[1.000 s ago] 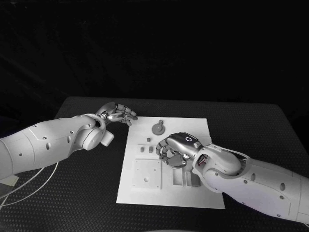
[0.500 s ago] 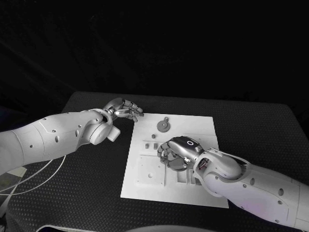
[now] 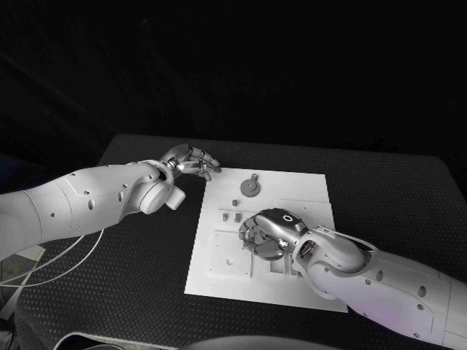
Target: Assemble the parts on the task board
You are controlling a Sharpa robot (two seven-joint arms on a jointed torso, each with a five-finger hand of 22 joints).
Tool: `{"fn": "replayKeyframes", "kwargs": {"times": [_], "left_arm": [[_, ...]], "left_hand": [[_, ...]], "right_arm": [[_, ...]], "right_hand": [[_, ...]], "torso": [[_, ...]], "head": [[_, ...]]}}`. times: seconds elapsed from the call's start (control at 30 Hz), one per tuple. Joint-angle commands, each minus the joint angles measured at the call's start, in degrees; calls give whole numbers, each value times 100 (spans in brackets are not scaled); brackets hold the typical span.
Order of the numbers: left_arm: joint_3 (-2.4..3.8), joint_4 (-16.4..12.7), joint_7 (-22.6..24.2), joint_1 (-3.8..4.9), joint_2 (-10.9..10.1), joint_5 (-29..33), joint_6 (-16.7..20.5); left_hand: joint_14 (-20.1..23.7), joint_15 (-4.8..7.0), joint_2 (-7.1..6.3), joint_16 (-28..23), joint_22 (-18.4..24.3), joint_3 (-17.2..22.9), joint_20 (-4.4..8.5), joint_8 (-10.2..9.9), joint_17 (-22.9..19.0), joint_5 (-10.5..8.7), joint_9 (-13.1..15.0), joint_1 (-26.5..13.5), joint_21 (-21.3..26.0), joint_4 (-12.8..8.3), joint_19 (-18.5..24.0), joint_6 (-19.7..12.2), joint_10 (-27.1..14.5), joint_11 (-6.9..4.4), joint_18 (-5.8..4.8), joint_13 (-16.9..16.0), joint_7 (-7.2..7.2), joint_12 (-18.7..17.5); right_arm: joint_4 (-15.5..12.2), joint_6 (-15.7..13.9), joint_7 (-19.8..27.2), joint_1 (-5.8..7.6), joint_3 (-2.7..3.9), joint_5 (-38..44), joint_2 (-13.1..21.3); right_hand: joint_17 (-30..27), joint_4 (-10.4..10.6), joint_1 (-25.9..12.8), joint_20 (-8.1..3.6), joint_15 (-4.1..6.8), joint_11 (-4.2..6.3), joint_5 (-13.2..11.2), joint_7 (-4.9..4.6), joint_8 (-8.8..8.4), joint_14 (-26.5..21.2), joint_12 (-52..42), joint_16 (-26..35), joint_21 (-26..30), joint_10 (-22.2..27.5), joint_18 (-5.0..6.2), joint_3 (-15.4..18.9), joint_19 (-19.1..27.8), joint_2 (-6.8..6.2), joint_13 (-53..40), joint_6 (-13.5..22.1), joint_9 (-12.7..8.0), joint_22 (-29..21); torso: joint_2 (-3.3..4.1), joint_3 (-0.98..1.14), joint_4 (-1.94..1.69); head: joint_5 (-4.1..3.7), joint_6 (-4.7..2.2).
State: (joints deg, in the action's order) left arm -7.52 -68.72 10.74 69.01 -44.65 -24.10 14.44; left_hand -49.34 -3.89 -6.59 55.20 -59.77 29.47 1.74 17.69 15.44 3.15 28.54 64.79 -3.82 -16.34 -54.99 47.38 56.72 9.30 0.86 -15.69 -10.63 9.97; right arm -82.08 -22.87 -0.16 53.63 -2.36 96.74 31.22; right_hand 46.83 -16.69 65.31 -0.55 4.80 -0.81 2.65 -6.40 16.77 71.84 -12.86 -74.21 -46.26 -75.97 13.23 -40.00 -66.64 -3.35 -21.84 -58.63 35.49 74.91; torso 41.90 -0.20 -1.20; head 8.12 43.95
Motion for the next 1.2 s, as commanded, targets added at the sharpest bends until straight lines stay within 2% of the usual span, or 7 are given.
{"fn": "replayKeyframes", "kwargs": {"times": [0.03,0.73,1.2], "left_arm": [[5,-22,33,6,7,9,-42],[5,-24,26,6,2,4,-45],[5,-30,22,7,-11,3,-44]], "left_hand": [[-37,-5,22,-35,7,-29,-7,5,9,-15,-7,-20,-20,4,-39,-14,-40,12,8,8,-22,25],[-39,-4,21,-42,12,-30,-6,5,20,-15,-7,-19,-20,4,-42,-15,-42,12,6,18,-23,35],[-41,-4,21,-46,15,-31,-5,3,27,-15,-8,-23,-19,7,-44,-19,-44,12,5,25,-24,41]], "right_arm": [[24,99,8,-31,-7,1,-35],[221,121,-89,-93,-35,85,-186],[329,598,-263,-93,-97,140,-184]], "right_hand": [[8,-6,4,-39,37,-34,24,-6,13,-20,35,22,15,21,177,-29,21,32,-3,-25,150,50],[10,-8,2,-38,36,-36,24,-8,13,-20,42,30,22,24,177,-30,23,39,-14,-18,162,47],[12,-8,-8,-34,31,-41,24,-12,8,-26,54,39,31,36,177,-30,32,51,-22,-4,170,45]], "torso": [[4,-2,3],[-2,-2,3],[-3,-1,6]], "head": [[12,16],[45,62],[56,78]]}}
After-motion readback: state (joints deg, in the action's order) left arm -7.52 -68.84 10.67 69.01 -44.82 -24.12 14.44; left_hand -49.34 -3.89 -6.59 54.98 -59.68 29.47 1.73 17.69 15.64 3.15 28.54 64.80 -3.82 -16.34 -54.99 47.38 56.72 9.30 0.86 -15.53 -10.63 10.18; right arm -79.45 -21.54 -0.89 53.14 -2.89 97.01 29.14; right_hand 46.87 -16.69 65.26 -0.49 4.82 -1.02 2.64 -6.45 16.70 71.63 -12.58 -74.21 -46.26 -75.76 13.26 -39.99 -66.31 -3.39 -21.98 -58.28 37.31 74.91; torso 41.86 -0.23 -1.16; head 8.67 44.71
